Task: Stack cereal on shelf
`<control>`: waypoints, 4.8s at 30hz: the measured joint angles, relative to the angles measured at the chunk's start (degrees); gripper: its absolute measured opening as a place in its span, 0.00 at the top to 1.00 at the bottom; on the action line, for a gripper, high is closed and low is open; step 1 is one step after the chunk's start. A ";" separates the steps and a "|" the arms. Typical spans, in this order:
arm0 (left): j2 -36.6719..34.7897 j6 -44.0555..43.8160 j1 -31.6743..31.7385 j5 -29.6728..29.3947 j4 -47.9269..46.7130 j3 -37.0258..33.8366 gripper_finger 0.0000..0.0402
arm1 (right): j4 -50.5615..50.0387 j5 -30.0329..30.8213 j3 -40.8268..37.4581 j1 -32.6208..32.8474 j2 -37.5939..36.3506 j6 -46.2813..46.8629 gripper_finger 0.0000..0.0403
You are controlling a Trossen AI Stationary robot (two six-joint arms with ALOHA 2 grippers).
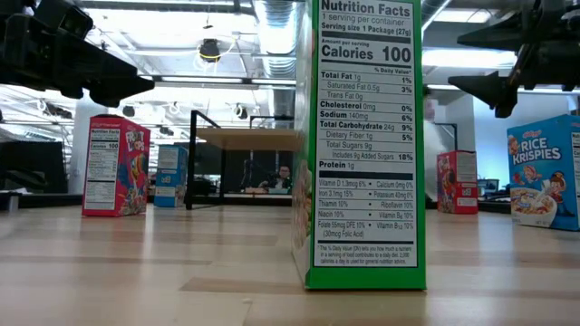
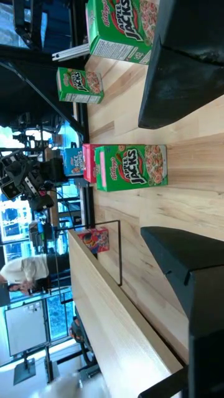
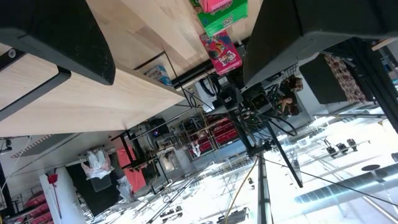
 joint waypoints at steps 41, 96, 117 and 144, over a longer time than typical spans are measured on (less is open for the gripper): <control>0.00 0.00 0.00 0.00 0.00 0.01 0.35 | 0.00 0.00 0.00 0.02 0.00 0.00 0.06; 0.02 0.00 0.00 0.00 0.00 -0.01 0.35 | 0.28 0.17 0.02 -0.07 0.00 0.00 0.06; 0.00 0.00 0.00 0.00 0.00 0.00 0.35 | 0.26 1.32 0.02 -0.42 0.00 0.97 0.06; 0.00 0.00 0.00 0.00 0.00 -0.01 0.35 | 2.12 1.60 6.25 -0.42 0.04 0.96 0.06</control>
